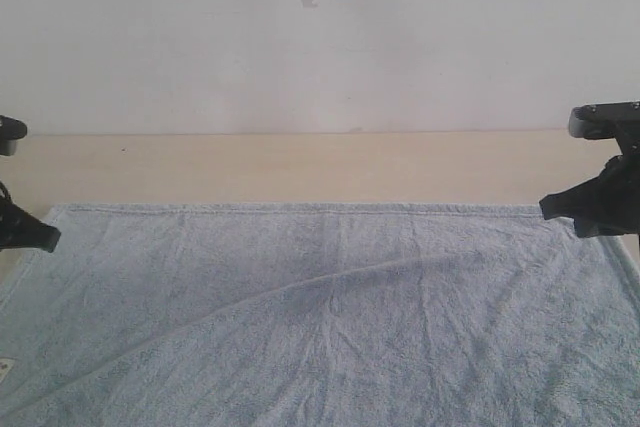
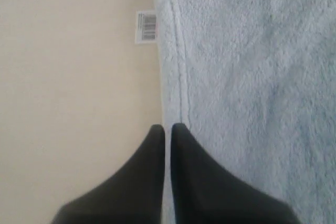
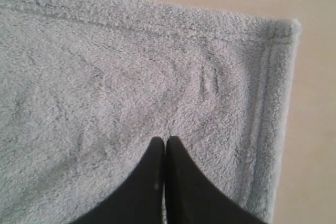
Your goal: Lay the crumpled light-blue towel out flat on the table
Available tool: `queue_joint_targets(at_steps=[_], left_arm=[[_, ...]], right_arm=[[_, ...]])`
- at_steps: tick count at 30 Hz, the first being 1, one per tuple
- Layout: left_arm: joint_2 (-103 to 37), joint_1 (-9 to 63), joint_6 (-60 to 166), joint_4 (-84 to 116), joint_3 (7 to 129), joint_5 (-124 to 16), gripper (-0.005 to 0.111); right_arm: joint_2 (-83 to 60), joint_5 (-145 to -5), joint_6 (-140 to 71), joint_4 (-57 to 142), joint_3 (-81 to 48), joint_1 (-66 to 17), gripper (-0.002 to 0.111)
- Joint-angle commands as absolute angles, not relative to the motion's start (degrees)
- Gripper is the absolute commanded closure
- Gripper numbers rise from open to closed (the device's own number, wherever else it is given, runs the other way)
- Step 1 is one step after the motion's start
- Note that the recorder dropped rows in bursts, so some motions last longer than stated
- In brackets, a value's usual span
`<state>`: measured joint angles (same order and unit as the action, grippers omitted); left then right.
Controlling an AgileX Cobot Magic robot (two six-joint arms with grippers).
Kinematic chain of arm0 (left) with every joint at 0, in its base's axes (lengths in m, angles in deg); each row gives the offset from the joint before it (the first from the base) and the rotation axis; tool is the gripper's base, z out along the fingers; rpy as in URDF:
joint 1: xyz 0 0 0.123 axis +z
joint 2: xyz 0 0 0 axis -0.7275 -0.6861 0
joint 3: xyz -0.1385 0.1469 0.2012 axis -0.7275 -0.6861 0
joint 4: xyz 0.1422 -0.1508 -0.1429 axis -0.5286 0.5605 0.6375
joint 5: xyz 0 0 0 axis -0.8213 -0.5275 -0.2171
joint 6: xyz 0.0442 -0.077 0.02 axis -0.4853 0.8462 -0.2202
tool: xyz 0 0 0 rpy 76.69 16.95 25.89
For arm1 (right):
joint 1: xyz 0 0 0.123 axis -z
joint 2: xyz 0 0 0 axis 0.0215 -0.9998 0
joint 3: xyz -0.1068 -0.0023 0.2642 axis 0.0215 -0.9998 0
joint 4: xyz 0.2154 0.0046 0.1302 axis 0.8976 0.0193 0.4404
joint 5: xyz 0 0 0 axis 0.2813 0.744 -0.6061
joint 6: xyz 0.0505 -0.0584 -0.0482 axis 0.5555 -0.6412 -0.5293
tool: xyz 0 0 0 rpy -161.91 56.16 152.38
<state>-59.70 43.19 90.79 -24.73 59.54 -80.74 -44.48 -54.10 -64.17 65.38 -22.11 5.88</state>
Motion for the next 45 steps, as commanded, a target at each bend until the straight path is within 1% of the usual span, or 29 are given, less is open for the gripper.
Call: queue_joint_targets(at_steps=[1,4,7,10,12,20,27,35,38,41,45], left_arm=[[-67.22,43.4,89.5,-24.34,65.92,-80.24,0.103],[-71.08,43.4,84.42,-19.22,69.78,-79.83,0.103],[-73.36,44.44,74.1,-6.24,73.88,-76.33,0.103],[-74.82,47.4,61.77,7.67,77.31,-76.9,0.103],[-75.76,49.12,58.7,10.6,78.35,-77.15,0.103],[-78.2,50.15,57.13,11.02,78.58,-70.63,0.103],[-84.28,50.15,57.13,11.13,83.02,-72.06,0.103],[-87.92,50.38,57.0,10.62,83.79,-70.14,0.103],[-89.29,52.46,57.64,10.62,83.89,-69.87,0.103],[-89.29,56.39,58.4,10.62,84.13,-69.24,0.103],[-89.18,57.42,55.82,10.62,84.13,-70.35,0.103]], right_arm=[[-45.16,-55.07,-64.37,64.83,-21.54,6.35,0.108],[-45.47,-54.96,-64.37,64.83,-21.54,6.35,0.108],[-45.67,-54.96,-64.37,64.83,-21.54,6.35,0.108],[-45.6,-54.96,-64.37,65.1,-21.54,6.35,0.108],[-45.6,-54.96,-64.37,65.12,-21.54,6.35,0.108],[-45.6,-54.96,-64.37,65.21,-21.54,5.71,0.108],[-45.6,-55.48,-64.37,65.33,-21.54,4.69,0.108],[-45.6,-54.5,-64.37,65.33,-21.54,4.69,0.108],[-45.6,-53.99,-64.37,65.33,-21.54,4.69,0.108],[-45.6,-53.99,-64.37,65.33,-21.54,4.69,0.108],[-45.6,-54.01,-64.48,65.33,-21.54,4.69,0.108]])
